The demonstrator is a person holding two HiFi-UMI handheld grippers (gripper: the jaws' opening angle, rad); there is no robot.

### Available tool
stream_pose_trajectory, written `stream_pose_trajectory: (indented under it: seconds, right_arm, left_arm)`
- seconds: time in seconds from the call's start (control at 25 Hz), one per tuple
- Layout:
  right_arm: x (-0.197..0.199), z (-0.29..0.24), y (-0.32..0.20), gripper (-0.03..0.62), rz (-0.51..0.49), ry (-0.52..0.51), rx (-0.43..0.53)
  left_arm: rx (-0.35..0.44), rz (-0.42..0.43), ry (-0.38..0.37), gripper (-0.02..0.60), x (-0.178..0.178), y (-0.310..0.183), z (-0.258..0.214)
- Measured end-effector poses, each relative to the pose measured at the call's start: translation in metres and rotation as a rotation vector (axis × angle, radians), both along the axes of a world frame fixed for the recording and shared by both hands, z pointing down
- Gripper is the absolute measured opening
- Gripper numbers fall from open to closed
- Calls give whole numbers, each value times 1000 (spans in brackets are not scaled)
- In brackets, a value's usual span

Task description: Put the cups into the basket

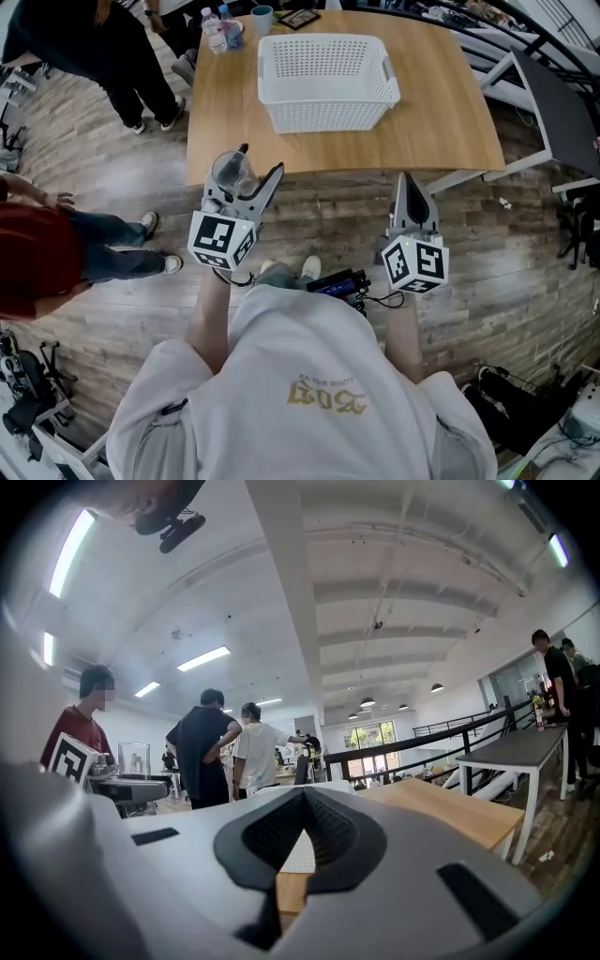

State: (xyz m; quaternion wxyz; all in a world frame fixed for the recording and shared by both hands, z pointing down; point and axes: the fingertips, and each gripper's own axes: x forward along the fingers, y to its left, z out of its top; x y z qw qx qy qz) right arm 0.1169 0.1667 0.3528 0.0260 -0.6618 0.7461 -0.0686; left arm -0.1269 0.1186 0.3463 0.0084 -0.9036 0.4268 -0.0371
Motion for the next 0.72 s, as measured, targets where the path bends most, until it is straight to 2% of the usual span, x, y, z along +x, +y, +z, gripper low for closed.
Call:
stream_pose_trajectory:
  seconds: [0.32, 0.72]
  right_arm:
    - [5, -3, -16, 8, -1, 9, 3]
    - [12, -7, -60, 9, 26, 11, 10]
  left_arm:
    - [-1, 9, 1, 293, 7, -14, -3]
    - [12, 45, 18, 295, 19, -67, -14]
